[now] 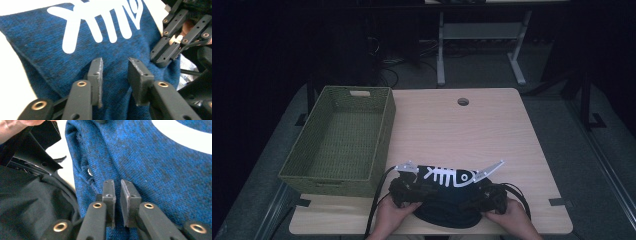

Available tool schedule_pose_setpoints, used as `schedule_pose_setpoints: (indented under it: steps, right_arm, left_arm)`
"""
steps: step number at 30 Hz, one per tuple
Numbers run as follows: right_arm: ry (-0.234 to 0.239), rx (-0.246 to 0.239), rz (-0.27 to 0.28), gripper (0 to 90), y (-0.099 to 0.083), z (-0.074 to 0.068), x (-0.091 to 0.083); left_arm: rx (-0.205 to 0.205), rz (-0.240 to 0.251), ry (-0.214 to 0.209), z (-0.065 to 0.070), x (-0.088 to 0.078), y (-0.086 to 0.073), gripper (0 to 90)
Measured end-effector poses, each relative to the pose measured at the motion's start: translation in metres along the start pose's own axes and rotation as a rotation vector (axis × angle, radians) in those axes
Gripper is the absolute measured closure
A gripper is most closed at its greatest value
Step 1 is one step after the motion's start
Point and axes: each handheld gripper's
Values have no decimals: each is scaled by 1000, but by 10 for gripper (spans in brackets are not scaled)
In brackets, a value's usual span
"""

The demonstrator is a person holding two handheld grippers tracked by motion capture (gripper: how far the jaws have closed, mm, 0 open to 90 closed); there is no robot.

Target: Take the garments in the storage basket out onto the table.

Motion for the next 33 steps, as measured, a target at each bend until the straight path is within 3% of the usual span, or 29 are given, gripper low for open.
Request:
schedule_pose_setpoints:
  steps: [3, 7, 12, 15, 18, 25, 30, 33]
  right_arm:
    - [-17, -8, 27, 784, 9, -2, -6]
    - [-45, 23, 106, 784, 28, 1, -15]
    - [-106, 70, 179, 805, 52, 14, -17]
    - [-123, 100, 164, 817, 57, 24, -10]
    - [-127, 127, 136, 829, 57, 33, 0]
    - [-148, 128, 111, 862, 53, 34, 7]
    - [-123, 141, 130, 828, 49, 36, 5]
    - [-137, 136, 189, 818, 51, 34, -9]
  left_arm:
    - [14, 28, 1, 3, -2, 6, 622]
    - [14, 85, -2, 1, -2, 18, 619]
    - [-1, 138, 37, -9, 6, 31, 620]
    - [-40, 138, 65, -18, 11, 32, 624]
    - [-67, 102, 88, -26, 16, 30, 626]
    - [-114, 114, 77, -37, 15, 24, 656]
    - [-89, 138, 71, -32, 13, 25, 618]
    - [-74, 162, 85, -29, 9, 26, 606]
Point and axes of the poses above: each handheld gripper's, and its own axes: x roughly forward along the jaws, y roughly out of its top, z roughly to its right, and after that the axes turned 13 degrees about -y, right-handed
